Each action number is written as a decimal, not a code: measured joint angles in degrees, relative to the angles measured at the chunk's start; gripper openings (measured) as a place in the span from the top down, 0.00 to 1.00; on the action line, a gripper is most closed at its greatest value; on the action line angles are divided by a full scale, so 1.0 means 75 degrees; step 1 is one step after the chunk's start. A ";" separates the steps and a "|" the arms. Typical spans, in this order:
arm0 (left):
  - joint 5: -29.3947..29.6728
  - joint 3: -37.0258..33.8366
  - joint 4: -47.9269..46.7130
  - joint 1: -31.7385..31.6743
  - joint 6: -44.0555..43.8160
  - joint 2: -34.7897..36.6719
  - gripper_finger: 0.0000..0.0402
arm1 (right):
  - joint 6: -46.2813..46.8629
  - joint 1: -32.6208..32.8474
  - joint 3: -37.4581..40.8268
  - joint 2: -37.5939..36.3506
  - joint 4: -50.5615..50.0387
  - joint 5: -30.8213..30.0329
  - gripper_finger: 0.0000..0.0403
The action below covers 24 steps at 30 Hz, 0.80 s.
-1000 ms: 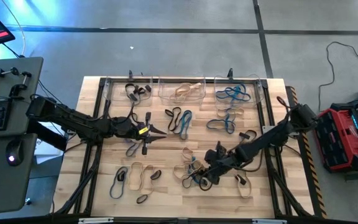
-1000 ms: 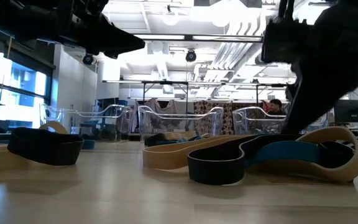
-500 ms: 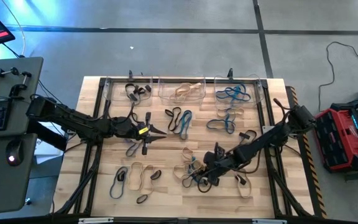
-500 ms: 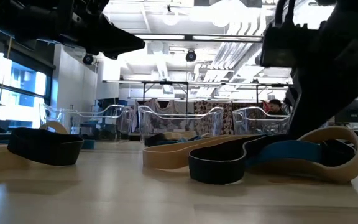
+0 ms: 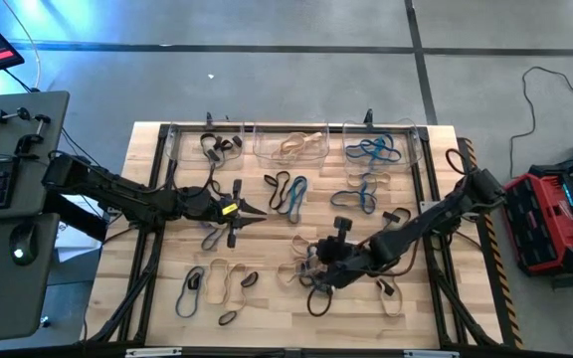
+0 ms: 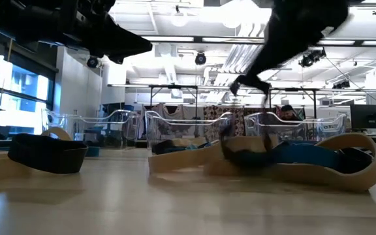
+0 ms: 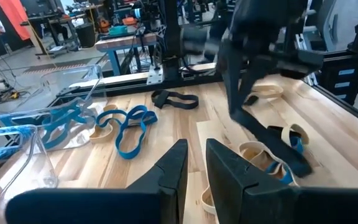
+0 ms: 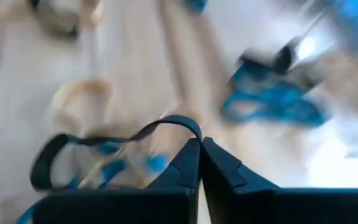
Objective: Sort rubber bands into baskets
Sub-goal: Put the black rubber band into the left transparent bin
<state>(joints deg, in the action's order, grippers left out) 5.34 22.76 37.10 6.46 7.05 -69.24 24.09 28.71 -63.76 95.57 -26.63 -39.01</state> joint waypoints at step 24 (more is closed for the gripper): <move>0.0393 0.0769 0.0412 0.0647 -0.0935 -0.1418 0.61 | -0.3873 -0.0697 -0.0118 0.0414 0.3611 -0.1667 1.00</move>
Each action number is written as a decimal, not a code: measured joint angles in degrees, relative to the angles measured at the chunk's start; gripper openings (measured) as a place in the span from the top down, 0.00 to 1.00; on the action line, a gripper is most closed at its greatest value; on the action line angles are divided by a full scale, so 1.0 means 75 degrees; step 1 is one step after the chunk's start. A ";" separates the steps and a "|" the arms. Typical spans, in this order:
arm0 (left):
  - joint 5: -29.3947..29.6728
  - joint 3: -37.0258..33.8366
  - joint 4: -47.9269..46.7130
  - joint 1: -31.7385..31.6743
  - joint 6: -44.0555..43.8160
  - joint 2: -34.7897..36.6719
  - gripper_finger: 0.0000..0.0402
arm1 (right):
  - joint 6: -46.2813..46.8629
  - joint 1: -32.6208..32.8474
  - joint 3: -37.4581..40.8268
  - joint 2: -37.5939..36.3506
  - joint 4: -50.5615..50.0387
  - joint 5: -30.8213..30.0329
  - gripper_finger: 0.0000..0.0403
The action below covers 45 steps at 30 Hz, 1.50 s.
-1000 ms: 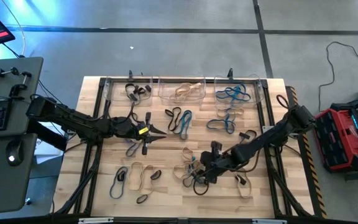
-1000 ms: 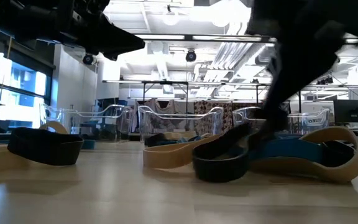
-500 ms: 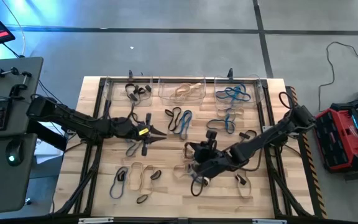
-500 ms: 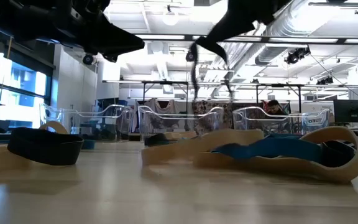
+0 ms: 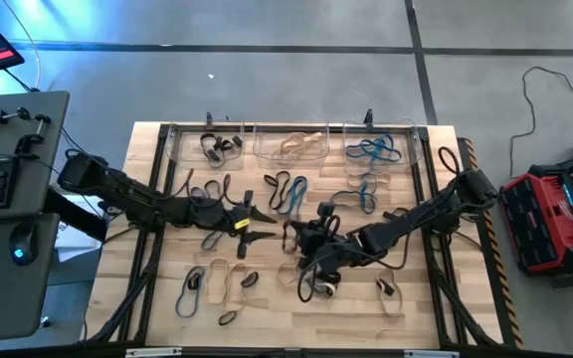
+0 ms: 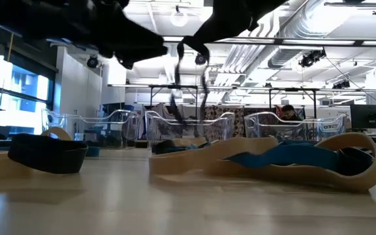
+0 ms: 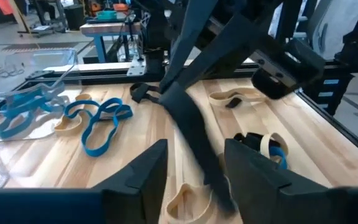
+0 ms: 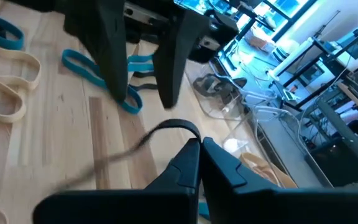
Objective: Sort rubber bands into baskets
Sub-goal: Put the black rubber band into the left transparent bin
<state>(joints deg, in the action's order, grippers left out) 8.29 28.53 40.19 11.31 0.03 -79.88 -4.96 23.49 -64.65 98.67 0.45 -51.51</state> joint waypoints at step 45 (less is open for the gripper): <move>0.2029 0.0929 -0.5061 -0.1806 -0.0258 0.2667 1.00 | 0.0138 0.0175 -0.0002 0.0000 0.0164 -0.1066 0.53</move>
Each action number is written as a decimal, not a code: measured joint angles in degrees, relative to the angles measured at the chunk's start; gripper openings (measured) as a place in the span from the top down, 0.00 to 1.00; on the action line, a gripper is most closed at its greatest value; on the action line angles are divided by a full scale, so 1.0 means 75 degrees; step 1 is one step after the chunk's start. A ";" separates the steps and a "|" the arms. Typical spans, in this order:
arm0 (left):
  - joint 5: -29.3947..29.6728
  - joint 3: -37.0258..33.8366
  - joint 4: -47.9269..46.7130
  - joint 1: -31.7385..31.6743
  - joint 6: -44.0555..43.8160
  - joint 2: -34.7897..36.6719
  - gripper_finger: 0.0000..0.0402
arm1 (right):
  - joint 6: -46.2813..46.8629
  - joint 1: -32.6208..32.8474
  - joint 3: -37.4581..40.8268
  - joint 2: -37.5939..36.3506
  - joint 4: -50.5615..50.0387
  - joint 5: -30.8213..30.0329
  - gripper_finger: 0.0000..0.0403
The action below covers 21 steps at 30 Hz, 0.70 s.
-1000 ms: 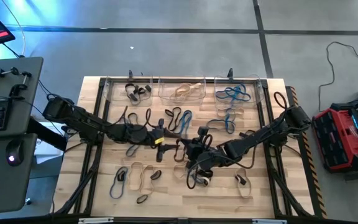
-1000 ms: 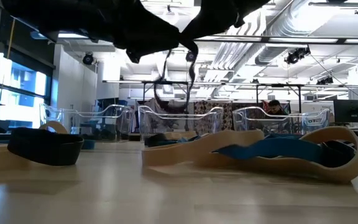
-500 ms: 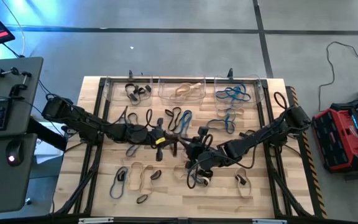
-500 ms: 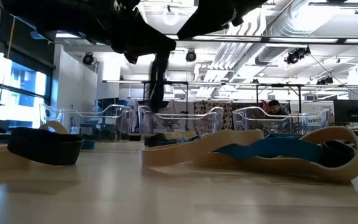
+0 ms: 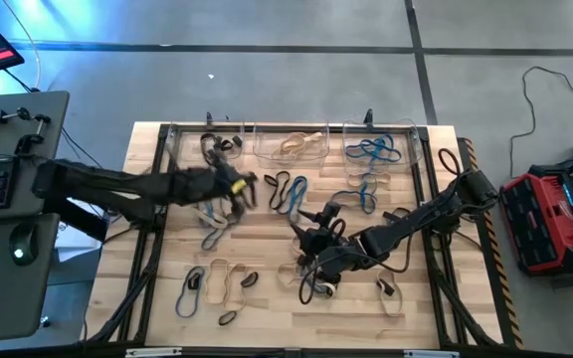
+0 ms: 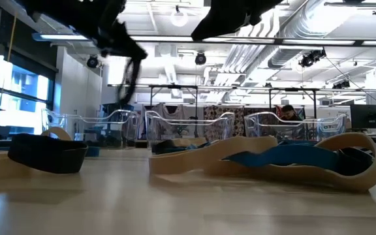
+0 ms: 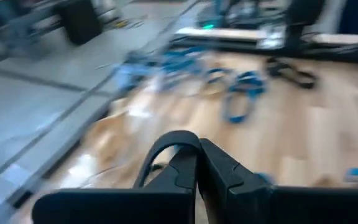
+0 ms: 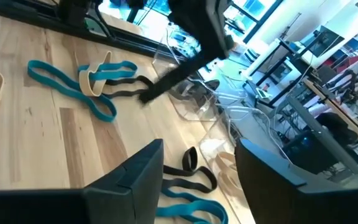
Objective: Sort rubber bands into baskets
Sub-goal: Put the black rubber band into the left transparent bin
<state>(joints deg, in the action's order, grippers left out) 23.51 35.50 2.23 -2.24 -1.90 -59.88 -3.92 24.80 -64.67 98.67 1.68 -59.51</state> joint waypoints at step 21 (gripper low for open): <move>-0.0723 0.2725 -0.4883 -0.5677 0.1599 -0.0347 1.00 | 0.0745 -0.0006 -0.0011 0.0000 -0.0771 0.0009 0.53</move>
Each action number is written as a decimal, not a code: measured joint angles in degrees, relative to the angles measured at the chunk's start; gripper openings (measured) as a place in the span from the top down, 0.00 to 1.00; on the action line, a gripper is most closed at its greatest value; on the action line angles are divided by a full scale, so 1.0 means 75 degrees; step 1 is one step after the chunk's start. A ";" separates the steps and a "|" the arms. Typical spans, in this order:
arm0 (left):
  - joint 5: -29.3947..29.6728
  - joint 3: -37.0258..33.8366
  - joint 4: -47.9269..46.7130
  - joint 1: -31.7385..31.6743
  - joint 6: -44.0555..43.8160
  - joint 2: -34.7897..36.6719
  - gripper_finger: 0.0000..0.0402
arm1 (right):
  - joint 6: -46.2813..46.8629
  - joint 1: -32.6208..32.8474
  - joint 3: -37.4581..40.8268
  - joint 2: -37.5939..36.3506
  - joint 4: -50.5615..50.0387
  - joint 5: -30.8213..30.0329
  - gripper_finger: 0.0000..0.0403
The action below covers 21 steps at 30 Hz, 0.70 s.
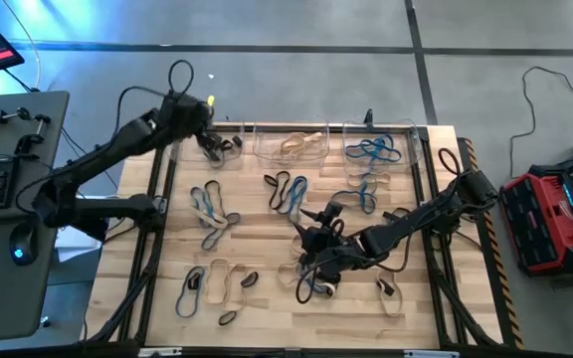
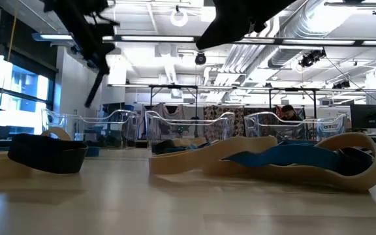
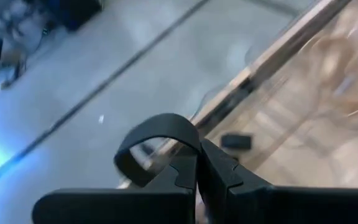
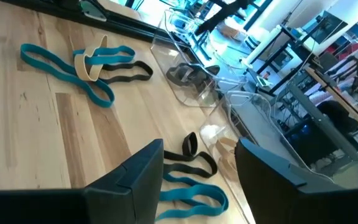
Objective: Sort rubber bands into baskets
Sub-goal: Put the black rubber band into the left transparent bin
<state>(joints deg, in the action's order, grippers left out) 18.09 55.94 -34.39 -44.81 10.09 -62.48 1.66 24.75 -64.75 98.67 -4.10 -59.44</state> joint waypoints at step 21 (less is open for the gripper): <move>-0.0543 0.0254 -0.1043 -0.1479 0.0434 -0.2870 0.98 | 0.0154 0.0000 0.0000 0.0000 0.0001 0.0070 0.53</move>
<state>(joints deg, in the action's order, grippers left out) 14.02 57.84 -42.21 -55.91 13.34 -84.01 2.82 24.75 -64.75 98.67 -4.10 -58.92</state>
